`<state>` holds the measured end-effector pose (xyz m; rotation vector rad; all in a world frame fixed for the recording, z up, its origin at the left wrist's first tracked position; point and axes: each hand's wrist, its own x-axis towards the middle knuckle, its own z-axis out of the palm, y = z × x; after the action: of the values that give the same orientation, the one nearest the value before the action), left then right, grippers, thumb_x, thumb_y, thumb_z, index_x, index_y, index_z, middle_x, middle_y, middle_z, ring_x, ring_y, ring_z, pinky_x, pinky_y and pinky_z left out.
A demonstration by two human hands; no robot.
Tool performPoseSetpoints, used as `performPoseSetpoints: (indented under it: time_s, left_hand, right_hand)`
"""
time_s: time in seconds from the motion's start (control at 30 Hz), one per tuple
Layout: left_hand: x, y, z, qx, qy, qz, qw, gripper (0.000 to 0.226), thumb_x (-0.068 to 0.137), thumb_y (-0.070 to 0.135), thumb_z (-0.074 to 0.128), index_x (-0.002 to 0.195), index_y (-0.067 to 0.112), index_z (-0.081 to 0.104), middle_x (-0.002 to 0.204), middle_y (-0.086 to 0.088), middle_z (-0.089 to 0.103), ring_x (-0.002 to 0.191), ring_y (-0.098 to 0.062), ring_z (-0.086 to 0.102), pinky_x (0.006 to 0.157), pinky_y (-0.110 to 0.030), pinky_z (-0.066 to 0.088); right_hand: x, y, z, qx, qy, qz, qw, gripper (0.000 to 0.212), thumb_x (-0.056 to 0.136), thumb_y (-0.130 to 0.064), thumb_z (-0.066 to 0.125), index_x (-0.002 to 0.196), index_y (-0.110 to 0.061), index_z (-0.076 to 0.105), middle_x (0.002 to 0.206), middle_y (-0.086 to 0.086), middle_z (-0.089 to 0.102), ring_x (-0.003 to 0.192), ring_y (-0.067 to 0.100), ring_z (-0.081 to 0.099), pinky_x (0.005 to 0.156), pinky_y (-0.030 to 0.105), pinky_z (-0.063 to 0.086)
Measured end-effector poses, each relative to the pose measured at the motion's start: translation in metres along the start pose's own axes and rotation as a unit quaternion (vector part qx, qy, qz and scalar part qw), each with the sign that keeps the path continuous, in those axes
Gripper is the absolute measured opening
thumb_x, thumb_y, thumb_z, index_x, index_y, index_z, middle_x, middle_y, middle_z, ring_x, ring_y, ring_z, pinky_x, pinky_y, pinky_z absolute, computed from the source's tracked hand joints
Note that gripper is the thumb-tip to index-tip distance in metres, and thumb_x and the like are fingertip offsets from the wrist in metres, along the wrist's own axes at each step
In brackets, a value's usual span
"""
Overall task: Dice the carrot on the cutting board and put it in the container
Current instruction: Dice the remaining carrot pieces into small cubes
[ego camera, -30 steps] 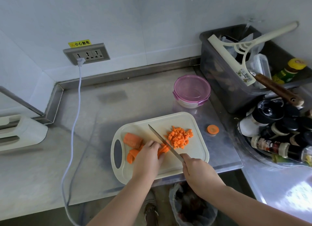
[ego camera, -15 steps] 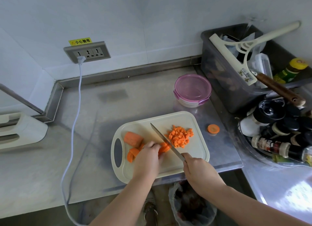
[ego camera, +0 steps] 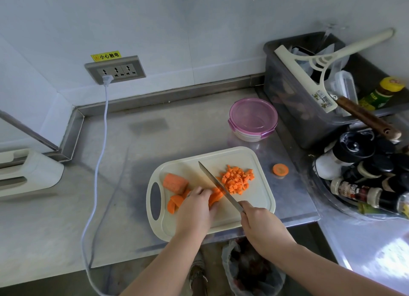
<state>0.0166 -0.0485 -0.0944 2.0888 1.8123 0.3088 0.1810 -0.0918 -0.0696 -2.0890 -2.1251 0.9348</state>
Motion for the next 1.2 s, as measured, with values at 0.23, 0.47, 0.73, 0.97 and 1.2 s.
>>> performPoseSetpoints:
  time_s: [0.23, 0.47, 0.73, 0.97, 1.2]
  left_hand:
    - [0.0, 0.001, -0.001, -0.006, -0.005, -0.006, 1.0, 0.033, 0.093, 0.04, 0.054, 0.122, 0.026, 0.057, 0.12, 0.01, 0.054, 0.108, -0.012, 0.056, 0.082, -0.022, 0.048]
    - [-0.002, 0.0, 0.001, 0.013, -0.013, 0.005, 1.0, 0.027, 0.094, 0.038, 0.052, 0.115, 0.023, 0.061, 0.119, 0.012, 0.054, 0.101, -0.01, 0.058, 0.076, -0.02, 0.046]
    - [0.002, 0.001, 0.001, 0.031, -0.008, 0.016, 0.999, 0.024, 0.095, 0.034, 0.05, 0.112, 0.021, 0.061, 0.119, 0.009, 0.057, 0.101, -0.011, 0.06, 0.072, -0.018, 0.041]
    - [0.006, -0.001, 0.003, 0.033, -0.001, 0.016, 0.999, 0.024, 0.095, 0.035, 0.051, 0.111, 0.02, 0.062, 0.113, 0.006, 0.063, 0.1, -0.013, 0.061, 0.073, -0.02, 0.043]
    - [0.005, -0.002, 0.005, 0.027, -0.001, 0.019, 0.999, 0.023, 0.095, 0.032, 0.052, 0.111, 0.019, 0.063, 0.112, 0.006, 0.063, 0.1, -0.014, 0.06, 0.073, -0.02, 0.042]
  right_hand:
    - [-0.002, 0.001, -0.002, -0.019, 0.001, 0.0, 1.0, 0.034, 0.103, -0.023, 0.034, 0.137, -0.022, 0.036, 0.088, -0.001, 0.063, 0.072, 0.017, 0.065, 0.066, 0.034, 0.058]
    - [-0.006, -0.002, 0.0, -0.041, -0.009, -0.003, 0.999, 0.038, 0.102, -0.019, 0.036, 0.14, -0.023, 0.034, 0.084, -0.003, 0.061, 0.071, 0.019, 0.065, 0.065, 0.033, 0.056]
    - [-0.004, -0.005, 0.001, -0.082, -0.039, -0.005, 0.996, 0.046, 0.098, -0.014, 0.045, 0.142, -0.021, 0.031, 0.085, -0.004, 0.057, 0.069, 0.016, 0.062, 0.065, 0.029, 0.054]
    - [0.0, -0.009, 0.004, -0.071, -0.062, 0.017, 0.995, 0.047, 0.097, -0.012, 0.049, 0.139, -0.022, 0.032, 0.092, 0.0, 0.065, 0.076, 0.017, 0.068, 0.069, 0.034, 0.059]
    - [0.001, -0.014, 0.001, -0.071, -0.086, 0.025, 0.994, 0.042, 0.097, -0.01, 0.043, 0.137, -0.019, 0.031, 0.094, 0.002, 0.062, 0.077, 0.019, 0.064, 0.067, 0.031, 0.054]
